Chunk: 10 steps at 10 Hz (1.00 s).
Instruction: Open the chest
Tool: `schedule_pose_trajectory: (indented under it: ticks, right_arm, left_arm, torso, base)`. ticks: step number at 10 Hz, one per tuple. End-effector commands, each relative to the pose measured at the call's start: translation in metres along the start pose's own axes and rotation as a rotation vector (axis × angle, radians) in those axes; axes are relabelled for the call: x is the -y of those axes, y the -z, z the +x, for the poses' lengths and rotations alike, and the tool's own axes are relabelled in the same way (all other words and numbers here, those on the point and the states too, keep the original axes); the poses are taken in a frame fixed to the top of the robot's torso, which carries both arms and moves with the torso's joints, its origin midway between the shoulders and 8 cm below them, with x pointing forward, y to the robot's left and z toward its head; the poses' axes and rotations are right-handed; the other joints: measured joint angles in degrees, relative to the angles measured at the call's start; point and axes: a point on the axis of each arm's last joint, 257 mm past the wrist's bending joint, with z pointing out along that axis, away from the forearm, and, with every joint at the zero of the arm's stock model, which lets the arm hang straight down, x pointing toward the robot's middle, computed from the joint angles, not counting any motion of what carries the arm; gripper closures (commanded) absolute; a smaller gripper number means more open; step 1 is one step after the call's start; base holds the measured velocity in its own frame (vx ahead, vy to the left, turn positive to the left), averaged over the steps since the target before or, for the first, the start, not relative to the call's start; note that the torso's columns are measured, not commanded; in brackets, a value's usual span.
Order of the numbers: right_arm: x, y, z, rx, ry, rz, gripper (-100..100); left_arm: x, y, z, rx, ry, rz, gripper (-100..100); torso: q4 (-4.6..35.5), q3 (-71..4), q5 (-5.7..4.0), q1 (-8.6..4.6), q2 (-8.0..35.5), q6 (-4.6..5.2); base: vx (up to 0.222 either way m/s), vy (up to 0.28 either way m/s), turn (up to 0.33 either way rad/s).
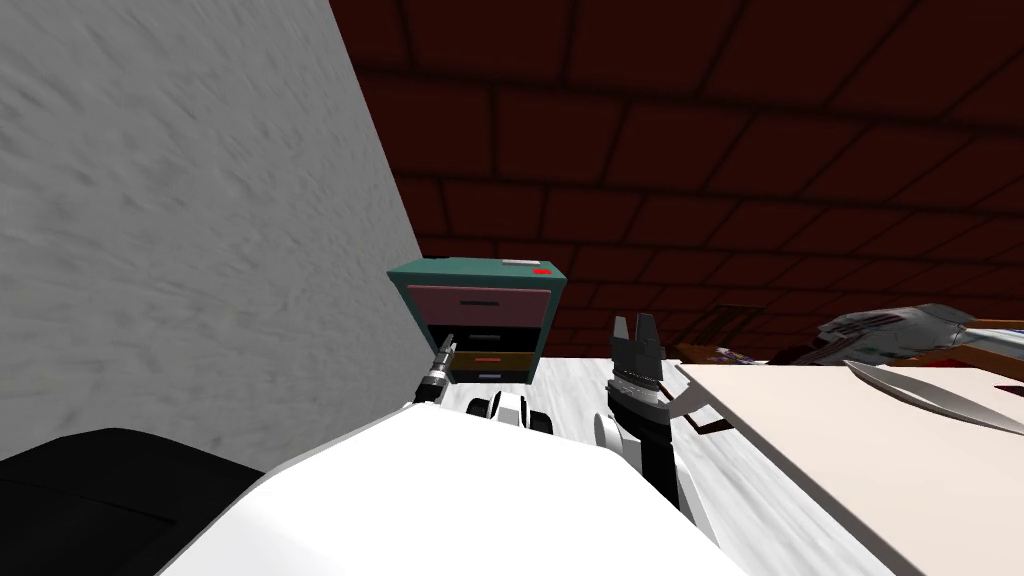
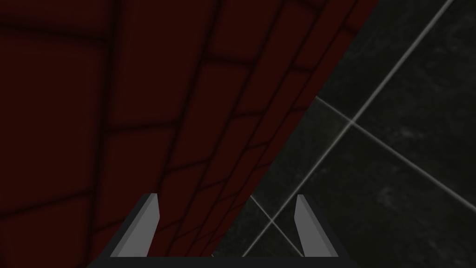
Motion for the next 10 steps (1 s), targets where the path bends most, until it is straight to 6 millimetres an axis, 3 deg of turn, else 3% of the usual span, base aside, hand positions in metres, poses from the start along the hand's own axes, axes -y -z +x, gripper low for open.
schedule_pose_trajectory:
  ticks: [1, 4, 7, 10]
  right_arm:
    - [0.000, 0.000, 0.000, 0.000, 0.000, 0.000, 0]
    - [0.000, 0.000, 0.000, 0.000, 0.000, 0.000, 0]
    - [0.000, 0.000, 0.000, 0.000, 0.000, 0.000, 0]
    - [0.000, 0.000, 0.000, 0.000, 0.000, 0.000, 0]
  left_arm:
    - [-0.016, 0.008, 0.010, 0.008, 0.020, -0.025, -100]
    - [-0.035, 0.020, 0.036, 0.025, 0.072, -0.065, -100]
    - [-0.041, 0.026, 0.061, 0.042, 0.130, -0.083, -100]
    - [-0.036, 0.010, 0.056, 0.037, 0.121, -0.079, -100]
  torso:
    - [0.01, 0.03, 0.01, 0.01, 0.03, 0.00]
    - [-0.01, -0.03, -0.01, -0.08, -0.05, 0.00]
    - [0.01, 0.03, 0.02, 0.04, 0.05, -0.01]
    - [0.00, -0.01, 0.01, 0.02, -0.05, 0.00]
  base:
    - [0.053, -0.020, 0.008]
    - [0.065, -0.033, 0.006]
    - [0.038, -0.017, 0.003]
    - [0.029, -0.001, 0.007]
